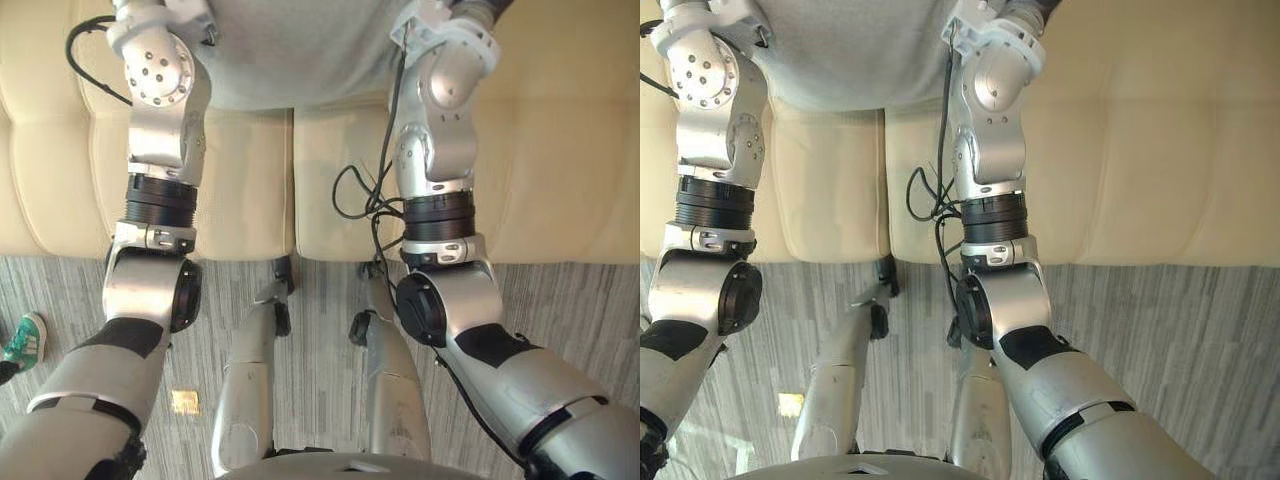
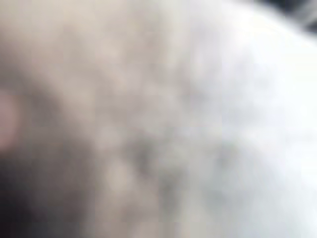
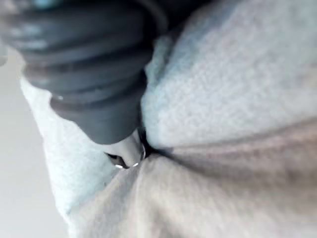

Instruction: Pick up cushions and gather them together orderly.

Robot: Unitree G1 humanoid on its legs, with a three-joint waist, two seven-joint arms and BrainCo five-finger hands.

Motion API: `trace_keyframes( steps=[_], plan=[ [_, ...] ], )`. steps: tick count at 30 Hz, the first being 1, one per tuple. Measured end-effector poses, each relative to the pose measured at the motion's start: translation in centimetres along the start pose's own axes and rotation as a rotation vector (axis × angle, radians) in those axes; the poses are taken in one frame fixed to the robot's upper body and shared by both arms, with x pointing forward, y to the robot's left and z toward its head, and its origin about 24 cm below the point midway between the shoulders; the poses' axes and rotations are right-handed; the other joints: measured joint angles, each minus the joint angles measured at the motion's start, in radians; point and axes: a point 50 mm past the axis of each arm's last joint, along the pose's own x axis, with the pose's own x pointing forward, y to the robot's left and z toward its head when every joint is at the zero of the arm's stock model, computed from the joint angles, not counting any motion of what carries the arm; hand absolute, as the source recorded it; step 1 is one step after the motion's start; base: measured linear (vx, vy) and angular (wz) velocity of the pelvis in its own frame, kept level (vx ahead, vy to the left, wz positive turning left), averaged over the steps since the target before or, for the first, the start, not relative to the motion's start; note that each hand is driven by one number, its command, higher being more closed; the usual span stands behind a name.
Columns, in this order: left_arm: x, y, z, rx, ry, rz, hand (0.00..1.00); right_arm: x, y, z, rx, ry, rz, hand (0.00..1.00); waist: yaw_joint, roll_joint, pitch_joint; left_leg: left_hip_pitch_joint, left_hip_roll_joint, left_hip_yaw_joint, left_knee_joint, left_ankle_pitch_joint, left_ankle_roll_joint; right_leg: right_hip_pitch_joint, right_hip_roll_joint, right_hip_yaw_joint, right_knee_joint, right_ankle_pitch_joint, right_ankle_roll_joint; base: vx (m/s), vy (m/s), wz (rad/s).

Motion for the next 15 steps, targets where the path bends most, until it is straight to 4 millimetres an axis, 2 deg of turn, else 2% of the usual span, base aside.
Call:
trace_keyframes(
  steps=[5, 11, 15],
  plan=[
    [0.4, 1.0, 0.2, -0.015, 0.002, 0.055, 0.0, 0.0, 0.5, 1.2, 0.047, -0.047, 0.04, 0.0, -0.002, 0.0, 0.025, -0.019, 0.006, -0.004, -0.002, 0.005, -0.008, -0.019, 0.005, 0.0, 0.001, 0.0, 0.0, -0.01, 0.001, 0.01],
    [1.0, 2.1, 0.5, -0.001, -0.002, 0.108, 0.0, -0.3, -0.4, 0.5, 0.026, -0.033, 0.029, 0.0, -0.008, 0.0, 0.024, -0.021, 0.013, -0.002, -0.013, 0.011, -0.014, -0.027, 0.011, 0.003, 0.003, -0.001, 0.001, 0.0, 0.0, 0.0],
    [2.1, 3.7, 1.4, 0.103, -0.043, 0.094, 0.0, 0.4, -1.2, 0.0, -0.008, -0.018, 0.032, 0.0, -0.009, -0.001, 0.025, -0.022, 0.03, -0.002, 0.004, 0.011, -0.015, -0.022, 0.025, 0.006, 0.009, 0.0, 0.001, -0.01, -0.005, -0.04]
  ],
)
